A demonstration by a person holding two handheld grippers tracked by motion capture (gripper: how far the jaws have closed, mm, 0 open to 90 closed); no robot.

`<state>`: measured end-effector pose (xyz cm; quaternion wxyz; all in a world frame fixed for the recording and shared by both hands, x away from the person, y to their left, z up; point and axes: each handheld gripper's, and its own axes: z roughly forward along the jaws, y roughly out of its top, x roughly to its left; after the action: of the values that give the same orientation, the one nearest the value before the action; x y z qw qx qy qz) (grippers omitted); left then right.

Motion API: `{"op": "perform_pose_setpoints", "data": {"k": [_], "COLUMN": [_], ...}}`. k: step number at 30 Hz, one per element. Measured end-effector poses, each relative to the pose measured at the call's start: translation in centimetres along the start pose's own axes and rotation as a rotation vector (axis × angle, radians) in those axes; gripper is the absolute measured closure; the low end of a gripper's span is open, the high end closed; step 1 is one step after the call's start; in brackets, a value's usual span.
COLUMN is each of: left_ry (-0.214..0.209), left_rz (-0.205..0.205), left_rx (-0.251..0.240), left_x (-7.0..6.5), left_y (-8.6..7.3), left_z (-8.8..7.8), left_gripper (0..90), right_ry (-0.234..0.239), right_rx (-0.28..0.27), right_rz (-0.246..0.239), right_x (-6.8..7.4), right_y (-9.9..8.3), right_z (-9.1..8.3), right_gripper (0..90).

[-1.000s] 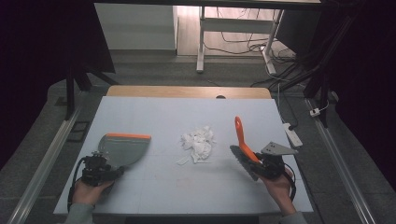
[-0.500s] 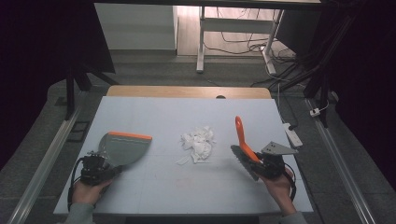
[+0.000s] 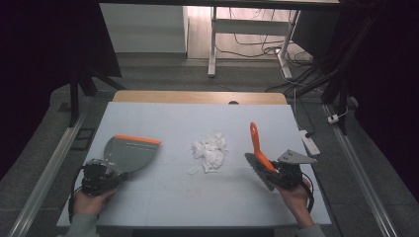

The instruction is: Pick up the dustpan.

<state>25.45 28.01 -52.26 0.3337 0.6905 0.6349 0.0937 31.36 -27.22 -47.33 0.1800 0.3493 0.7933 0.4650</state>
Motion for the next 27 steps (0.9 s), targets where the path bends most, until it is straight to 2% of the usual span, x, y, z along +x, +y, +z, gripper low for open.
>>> {"op": "perform_pose_setpoints", "data": {"k": [5,8,14,19,23,27], "left_ry": [-0.022,-0.049,-0.084,-0.106,-0.119,-0.139], "left_rz": [0.023,0.034,0.065,0.109,0.140,0.194], "left_rx": [-0.063,-0.091,-0.107,-0.130,-0.147,-0.166], "left_x": [0.6,0.9,1.0,0.6,0.4,0.0], "left_y": [0.1,0.2,0.2,0.5,0.4,0.4], "left_z": [-0.5,-0.7,-1.0,-1.5,-1.7,-2.1], "left_gripper": [61.6,61.6,61.6,61.5,61.6,61.6], "right_ry": [0.000,-0.002,-0.022,-0.016,-0.004,0.011], "right_rx": [-0.007,-0.009,-0.018,-0.043,-0.038,-0.054], "right_rz": [0.000,0.007,0.025,0.057,0.058,0.053], "right_x": [0.0,-0.1,-0.2,-0.1,0.4,0.7], "right_y": [0.1,0.0,0.6,1.5,1.7,1.8], "right_z": [-0.1,-0.1,0.0,0.2,0.9,0.9], "right_gripper": [70.4,70.4,70.4,70.4,70.4,70.4]}}
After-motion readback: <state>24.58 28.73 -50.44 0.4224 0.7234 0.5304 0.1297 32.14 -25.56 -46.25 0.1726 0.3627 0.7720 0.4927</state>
